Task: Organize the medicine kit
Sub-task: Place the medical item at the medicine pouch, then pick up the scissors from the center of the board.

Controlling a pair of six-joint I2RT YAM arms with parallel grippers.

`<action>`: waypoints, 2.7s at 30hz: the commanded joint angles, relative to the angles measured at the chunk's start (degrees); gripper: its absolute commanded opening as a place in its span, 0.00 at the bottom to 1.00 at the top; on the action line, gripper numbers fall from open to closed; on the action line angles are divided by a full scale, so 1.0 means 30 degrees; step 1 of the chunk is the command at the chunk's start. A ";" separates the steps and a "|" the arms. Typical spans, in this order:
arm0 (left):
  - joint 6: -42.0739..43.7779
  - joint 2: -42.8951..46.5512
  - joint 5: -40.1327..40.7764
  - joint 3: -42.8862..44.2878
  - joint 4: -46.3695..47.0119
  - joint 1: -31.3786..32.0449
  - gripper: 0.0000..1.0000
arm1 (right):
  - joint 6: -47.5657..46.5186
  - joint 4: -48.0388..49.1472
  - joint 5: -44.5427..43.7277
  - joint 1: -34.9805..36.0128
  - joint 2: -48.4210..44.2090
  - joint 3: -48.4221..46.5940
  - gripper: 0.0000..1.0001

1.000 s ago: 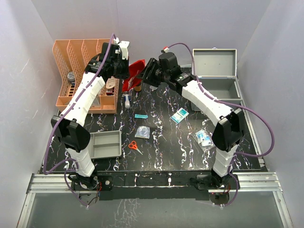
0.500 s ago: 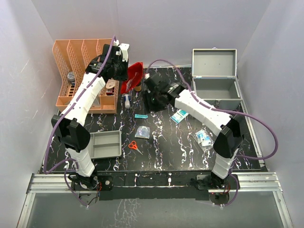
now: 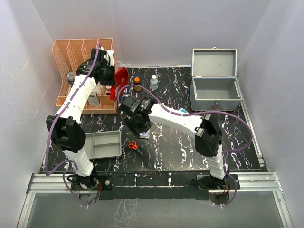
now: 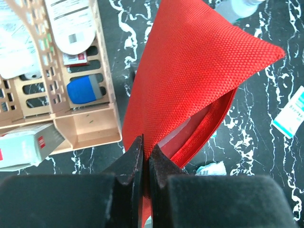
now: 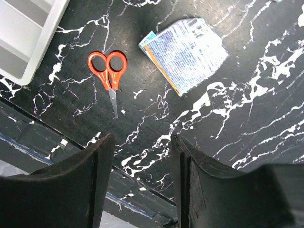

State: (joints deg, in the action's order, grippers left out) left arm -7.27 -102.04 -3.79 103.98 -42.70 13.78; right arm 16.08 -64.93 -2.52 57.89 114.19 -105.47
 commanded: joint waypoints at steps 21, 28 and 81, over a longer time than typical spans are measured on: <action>-0.0475 0.3738 -0.0404 -0.2057 -0.0593 -0.1663 0.00 | -0.3514 0.3800 0.2222 0.1210 0.3382 -0.0909 0.34; -0.0580 0.3697 -0.0690 -0.2284 -0.0422 -0.1693 0.00 | -0.3520 0.3859 0.2449 0.1270 0.3810 -0.0856 0.33; -0.1005 0.4013 -0.1409 -0.2929 0.0082 -0.1814 0.00 | -0.3137 0.4643 0.2564 0.1213 0.6329 -0.0137 0.24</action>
State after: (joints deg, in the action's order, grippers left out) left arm -9.67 -93.86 -6.90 95.57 -42.59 8.73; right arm 6.33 -52.49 6.15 61.39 129.95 -106.72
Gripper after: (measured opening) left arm 0.019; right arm 0.254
